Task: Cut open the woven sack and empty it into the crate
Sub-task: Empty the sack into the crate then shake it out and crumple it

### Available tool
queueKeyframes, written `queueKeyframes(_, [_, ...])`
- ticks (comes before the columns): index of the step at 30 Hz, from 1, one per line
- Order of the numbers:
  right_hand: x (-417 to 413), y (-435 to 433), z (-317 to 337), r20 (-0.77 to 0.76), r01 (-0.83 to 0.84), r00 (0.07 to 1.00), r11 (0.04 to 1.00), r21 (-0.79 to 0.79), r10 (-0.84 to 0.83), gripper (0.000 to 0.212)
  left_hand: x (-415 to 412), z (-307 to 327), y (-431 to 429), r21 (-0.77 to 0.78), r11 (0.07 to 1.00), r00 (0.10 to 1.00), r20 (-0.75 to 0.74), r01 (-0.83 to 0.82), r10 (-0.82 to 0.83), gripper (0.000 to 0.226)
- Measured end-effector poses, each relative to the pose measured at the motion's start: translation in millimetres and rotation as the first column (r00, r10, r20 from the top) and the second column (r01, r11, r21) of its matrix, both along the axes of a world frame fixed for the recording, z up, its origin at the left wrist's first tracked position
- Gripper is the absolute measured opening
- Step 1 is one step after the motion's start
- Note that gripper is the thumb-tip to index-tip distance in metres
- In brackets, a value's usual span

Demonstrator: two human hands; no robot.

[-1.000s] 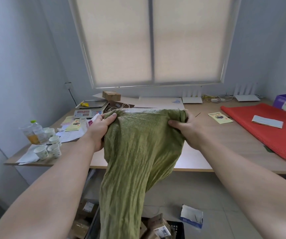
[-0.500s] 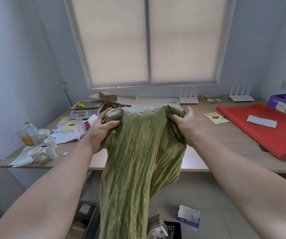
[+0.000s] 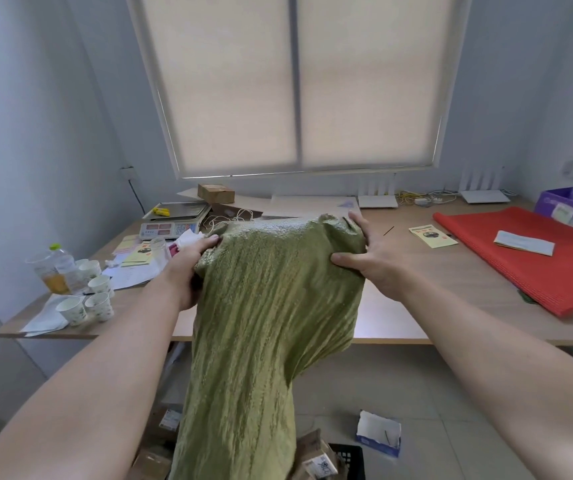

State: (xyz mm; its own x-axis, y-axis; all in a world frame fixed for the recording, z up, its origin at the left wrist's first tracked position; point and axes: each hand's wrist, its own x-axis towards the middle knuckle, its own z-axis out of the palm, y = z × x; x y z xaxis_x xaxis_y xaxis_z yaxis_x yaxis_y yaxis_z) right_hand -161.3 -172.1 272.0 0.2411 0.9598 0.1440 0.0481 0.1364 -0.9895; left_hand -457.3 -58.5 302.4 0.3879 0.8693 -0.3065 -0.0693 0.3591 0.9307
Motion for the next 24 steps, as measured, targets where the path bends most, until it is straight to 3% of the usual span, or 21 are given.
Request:
queueKeyframes(6, [-3.2,0.8,-2.5,-0.136,0.18,0.974,0.984,-0.012,-0.18,0.022,-0.7,0.5,-9.5,-0.02,0.999,0.991,-0.126,0.046,-0.048,0.034])
queueKeyframes(11, [-6.2,1.8,4.9,-0.286,0.254,0.923,0.966,-0.051,-0.258,0.007,-3.3,5.3,-15.3,0.01,0.986,0.979,-0.124,0.165,-0.163,0.052])
queueKeyframes(13, [-4.8,5.3,4.6,-0.272,0.301,0.913,0.952,-0.058,-0.305,0.006,-4.7,3.8,-13.5,0.065,0.979,0.981,-0.029,0.191,-0.19,0.06])
queueKeyframes(15, [-2.6,9.6,3.5,-0.22,0.363,0.903,0.929,-0.071,-0.369,0.011,-6.5,-0.9,-6.7,0.127,0.969,0.973,0.064,0.212,-0.221,0.099])
queueKeyframes(16, [-0.3,12.2,2.3,-0.188,0.405,0.891,0.91,-0.084,-0.414,0.017,-7.0,-2.3,-3.5,0.152,0.961,0.966,0.08,0.23,-0.244,0.116])
queueKeyframes(18, [2.9,13.7,1.7,-0.116,0.477,0.863,0.868,-0.134,-0.492,0.038,-6.4,-2.2,-2.2,0.225,0.936,0.959,0.022,0.27,-0.281,0.128])
queueKeyframes(21, [7.5,14.9,0.8,-0.069,0.487,0.856,0.845,-0.219,-0.512,0.061,0.9,5.1,-9.0,0.281,0.919,0.96,-0.096,0.278,-0.262,0.112])
queueKeyframes(24, [1.7,8.9,6.9,-0.21,0.38,0.882,0.901,-0.21,-0.421,0.069,6.1,11.4,-11.5,0.318,0.932,0.984,-0.063,0.176,-0.164,0.07])
